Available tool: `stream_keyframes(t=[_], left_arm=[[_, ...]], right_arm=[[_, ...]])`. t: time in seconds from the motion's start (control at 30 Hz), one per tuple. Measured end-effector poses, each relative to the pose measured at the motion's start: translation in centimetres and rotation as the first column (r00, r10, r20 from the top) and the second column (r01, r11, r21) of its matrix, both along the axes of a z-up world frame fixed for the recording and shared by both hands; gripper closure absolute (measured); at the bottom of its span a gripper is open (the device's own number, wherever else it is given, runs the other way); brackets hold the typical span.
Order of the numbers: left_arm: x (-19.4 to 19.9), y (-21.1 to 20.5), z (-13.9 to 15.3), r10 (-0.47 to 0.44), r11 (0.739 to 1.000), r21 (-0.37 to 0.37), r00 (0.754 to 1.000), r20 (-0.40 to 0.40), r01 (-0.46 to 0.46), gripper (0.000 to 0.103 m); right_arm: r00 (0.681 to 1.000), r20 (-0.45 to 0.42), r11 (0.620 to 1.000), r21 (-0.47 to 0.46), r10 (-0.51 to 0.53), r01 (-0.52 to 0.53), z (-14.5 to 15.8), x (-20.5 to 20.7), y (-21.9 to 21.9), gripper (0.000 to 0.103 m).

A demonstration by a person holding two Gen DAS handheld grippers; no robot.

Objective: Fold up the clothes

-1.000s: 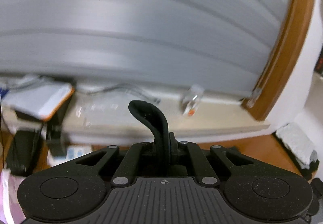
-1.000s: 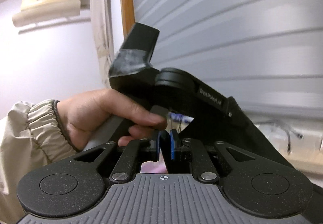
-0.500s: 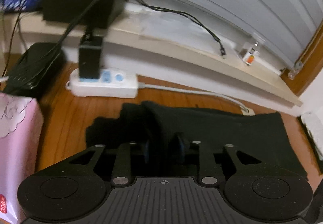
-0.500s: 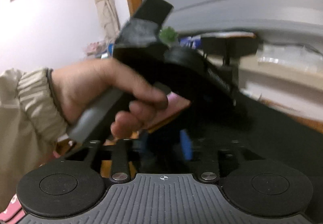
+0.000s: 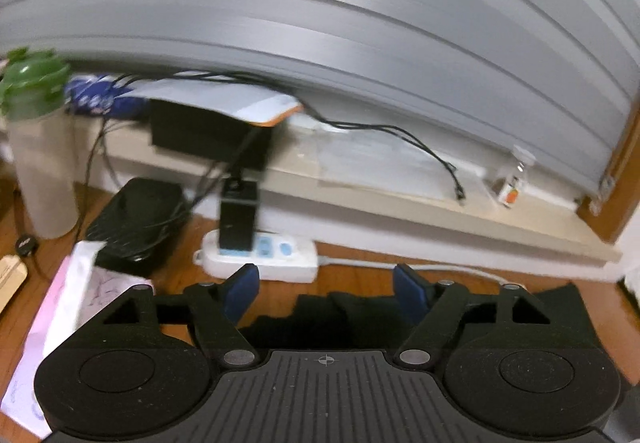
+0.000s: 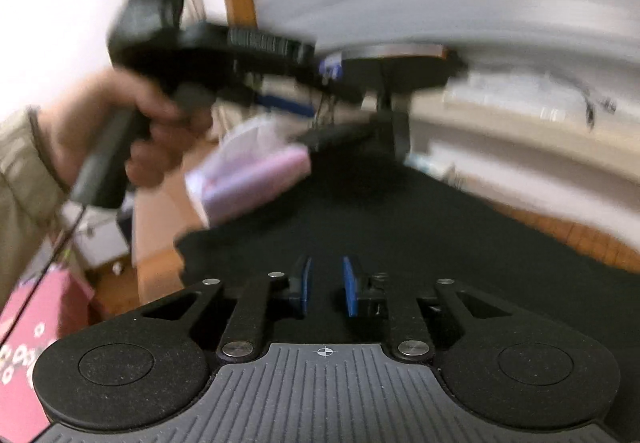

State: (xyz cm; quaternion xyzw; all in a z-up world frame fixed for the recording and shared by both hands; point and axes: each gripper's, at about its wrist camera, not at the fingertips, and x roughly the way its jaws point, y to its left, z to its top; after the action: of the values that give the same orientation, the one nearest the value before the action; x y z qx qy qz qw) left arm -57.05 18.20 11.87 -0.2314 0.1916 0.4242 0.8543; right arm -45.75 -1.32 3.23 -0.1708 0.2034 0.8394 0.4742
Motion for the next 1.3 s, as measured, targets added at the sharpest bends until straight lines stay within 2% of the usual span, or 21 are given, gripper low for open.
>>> stream_keyframes(t=[0.07, 0.2, 0.3, 0.43, 0.57, 0.67, 0.73, 0.83, 0.87, 0.93, 0.97, 1.0, 1.1, 1.13, 1.2, 1.3], left_arm=[[1.1, -0.5, -0.3, -0.028, 1.0, 0.013, 1.0, -0.012, 0.028, 0.024], [3.2, -1.2, -1.1, -0.054, 0.998, 0.026, 0.998, -0.044, 0.055, 0.023], [4.7, -2.1, -1.4, -0.083, 0.995, 0.051, 0.996, -0.037, 0.084, 0.021], [7.7, -3.0, -1.9, -0.141, 0.989, 0.051, 0.99, -0.005, 0.141, 0.015], [11.9, -3.9, -2.4, -0.204, 0.977, 0.056, 0.979, -0.008, 0.204, 0.014], [16.1, -5.1, -3.4, -0.273, 0.959, 0.071, 0.962, -0.021, 0.273, 0.008], [19.1, -6.2, -4.4, -0.329, 0.94, 0.083, 0.943, -0.041, 0.332, 0.006], [24.0, -8.3, -6.0, -0.433, 0.895, 0.09, 0.899, -0.067, 0.438, 0.006], [25.5, -8.9, -6.5, -0.464, 0.878, 0.089, 0.882, -0.078, 0.47, 0.009], [28.7, -10.3, -7.6, -0.529, 0.839, 0.073, 0.841, -0.115, 0.539, 0.025], [30.1, -10.9, -8.0, -0.558, 0.82, 0.064, 0.819, -0.138, 0.569, 0.052], [31.4, -11.5, -8.6, -0.582, 0.801, 0.051, 0.796, -0.164, 0.596, 0.064], [34.1, -13.2, -10.1, -0.643, 0.743, 0.041, 0.73, -0.233, 0.668, 0.063], [34.5, -13.6, -10.4, -0.648, 0.731, 0.055, 0.718, -0.253, 0.68, 0.063], [34.9, -14.3, -10.9, -0.653, 0.716, 0.077, 0.704, -0.28, 0.694, 0.063], [35.2, -14.9, -11.3, -0.652, 0.713, 0.082, 0.702, -0.285, 0.696, 0.063]], right_arm=[[0.999, 0.02, 0.999, -0.031, 0.029, -0.029, -1.2, -1.0, 0.2, 0.083], [0.996, 0.074, 0.999, 0.013, 0.045, -0.046, -2.5, -3.0, 0.1, 0.086], [0.998, 0.05, 0.999, 0.005, 0.048, -0.048, -2.1, -2.3, -0.6, 0.085], [0.999, 0.02, 0.999, 0.014, 0.035, -0.035, -0.8, 0.4, -1.3, 0.073], [0.999, 0.026, 0.999, 0.027, -0.028, 0.027, 0.6, 5.6, -4.5, 0.067], [0.994, 0.06, 0.995, 0.041, -0.094, 0.091, 1.3, 10.5, -7.2, 0.061], [0.986, 0.095, 0.99, 0.039, -0.138, 0.135, 1.4, 13.7, -8.9, 0.061], [0.97, 0.127, 0.979, 0.011, -0.205, 0.205, 0.9, 18.8, -11.1, 0.063], [0.964, 0.135, 0.973, -0.005, -0.227, 0.23, 0.6, 20.5, -11.9, 0.067], [0.955, 0.144, 0.964, -0.023, -0.26, 0.266, -0.3, 22.8, -13.3, 0.07], [0.953, 0.135, 0.96, -0.032, -0.271, 0.277, -0.8, 23.6, -13.7, 0.07], [0.952, 0.127, 0.957, -0.04, -0.28, 0.287, -1.4, 24.4, -14.2, 0.07], [0.956, 0.137, 0.962, -0.053, -0.26, 0.269, -2.5, 24.7, -14.6, 0.07], [0.953, 0.166, 0.962, -0.056, -0.253, 0.266, -3.1, 24.3, -14.7, 0.07], [0.944, 0.223, 0.965, -0.052, -0.241, 0.259, -3.9, 23.6, -15.2, 0.07], [0.943, 0.233, 0.968, -0.028, -0.236, 0.249, -4.3, 23.9, -16.3, 0.071]])
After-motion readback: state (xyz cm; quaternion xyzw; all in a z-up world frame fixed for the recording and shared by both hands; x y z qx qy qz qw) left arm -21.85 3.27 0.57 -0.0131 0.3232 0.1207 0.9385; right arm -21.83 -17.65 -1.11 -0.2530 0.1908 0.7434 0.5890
